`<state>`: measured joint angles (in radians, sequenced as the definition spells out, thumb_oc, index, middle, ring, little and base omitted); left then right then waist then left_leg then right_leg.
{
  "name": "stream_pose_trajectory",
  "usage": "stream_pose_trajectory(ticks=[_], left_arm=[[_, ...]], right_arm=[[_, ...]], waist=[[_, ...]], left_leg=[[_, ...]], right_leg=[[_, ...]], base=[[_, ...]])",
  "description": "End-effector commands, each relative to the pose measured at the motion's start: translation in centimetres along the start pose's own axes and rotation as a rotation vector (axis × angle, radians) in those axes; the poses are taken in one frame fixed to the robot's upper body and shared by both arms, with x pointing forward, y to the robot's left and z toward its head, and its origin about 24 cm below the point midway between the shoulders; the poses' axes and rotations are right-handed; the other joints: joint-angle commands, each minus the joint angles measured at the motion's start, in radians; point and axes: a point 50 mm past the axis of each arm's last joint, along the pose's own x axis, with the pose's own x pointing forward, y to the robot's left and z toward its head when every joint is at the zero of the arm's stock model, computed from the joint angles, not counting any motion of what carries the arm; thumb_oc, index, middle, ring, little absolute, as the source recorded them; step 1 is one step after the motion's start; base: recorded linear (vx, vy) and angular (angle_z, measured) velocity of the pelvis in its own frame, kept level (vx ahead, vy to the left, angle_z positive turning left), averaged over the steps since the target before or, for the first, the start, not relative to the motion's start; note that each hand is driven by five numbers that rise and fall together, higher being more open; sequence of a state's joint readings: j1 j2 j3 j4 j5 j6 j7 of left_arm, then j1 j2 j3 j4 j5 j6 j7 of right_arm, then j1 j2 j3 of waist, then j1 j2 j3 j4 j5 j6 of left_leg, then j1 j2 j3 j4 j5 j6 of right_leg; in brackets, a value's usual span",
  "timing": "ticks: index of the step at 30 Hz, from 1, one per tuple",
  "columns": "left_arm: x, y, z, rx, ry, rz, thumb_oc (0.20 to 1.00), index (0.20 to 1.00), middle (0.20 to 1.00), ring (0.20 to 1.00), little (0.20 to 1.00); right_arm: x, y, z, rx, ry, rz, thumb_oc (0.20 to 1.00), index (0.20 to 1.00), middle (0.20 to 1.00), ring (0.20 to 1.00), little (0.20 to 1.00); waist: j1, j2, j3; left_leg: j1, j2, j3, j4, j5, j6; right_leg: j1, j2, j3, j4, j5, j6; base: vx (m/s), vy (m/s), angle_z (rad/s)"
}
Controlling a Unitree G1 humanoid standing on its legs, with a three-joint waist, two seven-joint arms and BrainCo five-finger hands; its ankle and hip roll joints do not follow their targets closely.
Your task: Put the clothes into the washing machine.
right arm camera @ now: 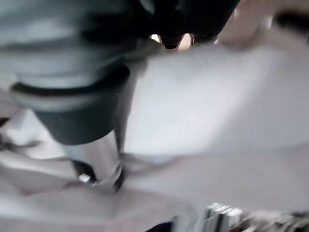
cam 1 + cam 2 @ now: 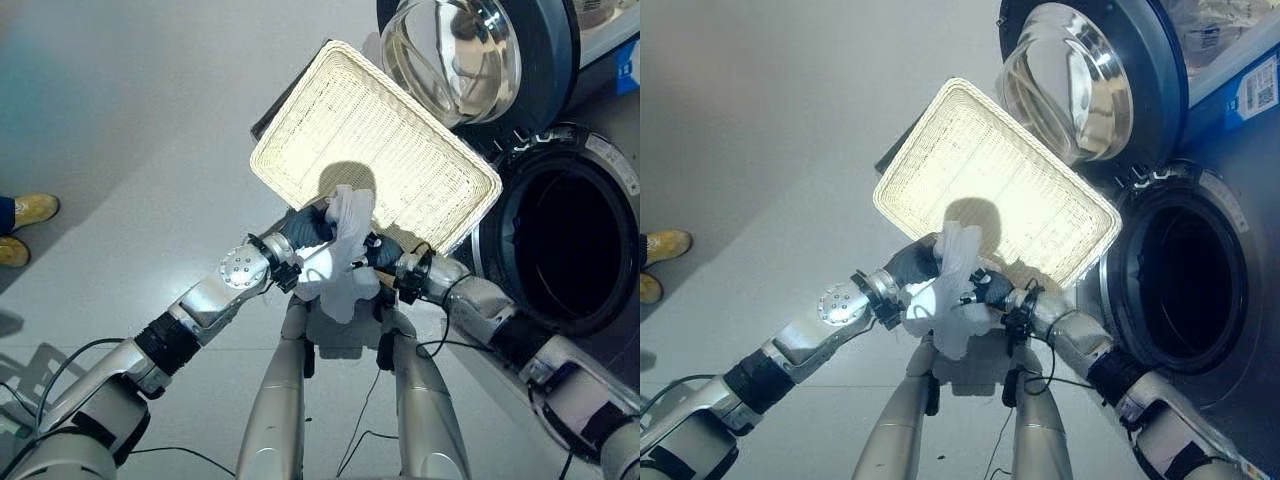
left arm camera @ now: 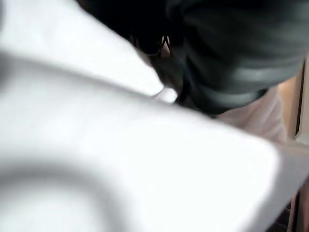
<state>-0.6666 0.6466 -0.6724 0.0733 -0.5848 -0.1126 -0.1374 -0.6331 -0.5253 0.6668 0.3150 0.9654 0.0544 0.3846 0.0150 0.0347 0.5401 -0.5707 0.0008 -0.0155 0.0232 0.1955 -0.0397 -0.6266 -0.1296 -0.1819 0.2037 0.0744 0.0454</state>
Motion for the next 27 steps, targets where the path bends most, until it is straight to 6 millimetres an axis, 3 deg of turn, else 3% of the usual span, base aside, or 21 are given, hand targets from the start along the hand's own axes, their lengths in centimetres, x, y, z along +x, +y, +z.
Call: stream_pose_trajectory(ticks=[1, 8, 9, 10, 19, 20, 22, 27], left_arm=[[2.0, -2.5, 3.9, -0.101, -0.228, -0.087, 0.2, 0.2, 0.2, 0.2, 0.2], [1.8, -2.4, 2.1, -0.079, -0.169, -0.008, 0.2, 0.2, 0.2, 0.2, 0.2], [1.8, -2.3, 1.9, -0.062, -0.155, 0.027, 0.639, 0.639, 0.639, 0.639, 0.639], [1.6, -1.7, 1.4, 0.023, -0.13, 0.107, 1.0, 1.0, 1.0, 1.0, 1.0], [0.3, 1.9, 1.6, 0.45, -0.151, 0.494, 1.0, 1.0, 1.0, 1.0, 1.0], [-0.2, 2.9, 2.0, 0.604, -0.156, 0.598, 1.0, 1.0, 1.0, 1.0, 1.0], [-0.8, 4.3, 2.3, 0.723, -0.135, 0.674, 1.0, 1.0, 1.0, 1.0, 1.0], [-1.9, 6.7, 1.8, 0.735, -0.028, 0.771, 1.0, 1.0, 1.0, 1.0, 1.0]], right_arm=[[2.0, 4.1, 1.9, 0.142, -0.19, 0.265, 0.2, 0.2, 0.2, 0.2, 0.2], [1.9, 4.3, 0.2, 0.233, -0.175, 0.251, 0.2, 0.2, 0.2, 0.2, 0.2], [1.8, 4.2, 0.0, 0.241, -0.166, 0.248, 0.2, 0.2, 0.2, 0.2, 0.2], [1.6, 3.9, -0.6, 0.265, -0.136, 0.244, 0.2, 0.2, 0.2, 0.2, 0.2], [0.3, 2.5, -3.1, 0.4, -0.027, 0.199, 0.2, 0.2, 0.2, 0.2, 0.2], [-0.1, 2.2, -3.6, 0.433, -0.015, 0.191, 0.2, 0.2, 0.2, 0.2, 0.2], [-0.6, 1.6, -4.0, 0.491, -0.03, 0.17, 0.2, 0.2, 0.2, 0.2, 0.2], [-1.3, 0.1, -3.6, 0.604, -0.165, 0.092, 0.2, 0.2, 0.2, 0.2, 0.2]], waist=[[-0.007, 0.036, -0.02], [-0.014, 0.036, -0.02], [-0.014, 0.035, -0.02], [-0.015, 0.035, -0.02], [-0.014, 0.034, -0.02], [-0.011, 0.035, -0.02], [-0.008, 0.035, -0.02], [-0.011, 0.041, -0.02]], left_leg=[[-0.004, -0.094, 0.093, 0.042, -0.099, 0.031], [-0.011, -0.091, 0.102, 0.029, -0.09, 0.027], [-0.013, -0.09, 0.103, 0.028, -0.088, 0.026], [-0.012, -0.088, 0.105, 0.025, -0.086, 0.025], [-0.02, -0.087, 0.094, 0.044, -0.083, 0.021], [-0.021, -0.088, 0.091, 0.051, -0.086, 0.019], [-0.02, -0.088, 0.09, 0.058, -0.09, 0.016], [-0.017, -0.084, 0.094, 0.066, -0.095, 0.008]], right_leg=[[0.018, 0.033, -0.016, -0.097, 0.037, 0.056], [0.012, 0.031, -0.017, -0.12, 0.054, 0.058], [0.011, 0.032, -0.017, -0.123, 0.055, 0.057], [0.011, 0.033, -0.017, -0.122, 0.055, 0.057], [0.007, 0.041, -0.014, -0.082, 0.031, 0.048], [0.006, 0.042, -0.014, -0.07, 0.021, 0.046], [0.006, 0.042, -0.016, -0.056, 0.011, 0.044], [0.003, 0.044, -0.013, -0.039, -0.001, 0.046]], base=[[0.0, 0.016, -0.11], [0.01, -0.003, -0.05], [0.0, 0.0, 0.0], [0.0, 0.0, 0.0], [0.01, -0.042, -0.01], [0.01, -0.046, 0.01], [0.02, -0.055, 0.02], [0.01, -0.023, 0.0]])
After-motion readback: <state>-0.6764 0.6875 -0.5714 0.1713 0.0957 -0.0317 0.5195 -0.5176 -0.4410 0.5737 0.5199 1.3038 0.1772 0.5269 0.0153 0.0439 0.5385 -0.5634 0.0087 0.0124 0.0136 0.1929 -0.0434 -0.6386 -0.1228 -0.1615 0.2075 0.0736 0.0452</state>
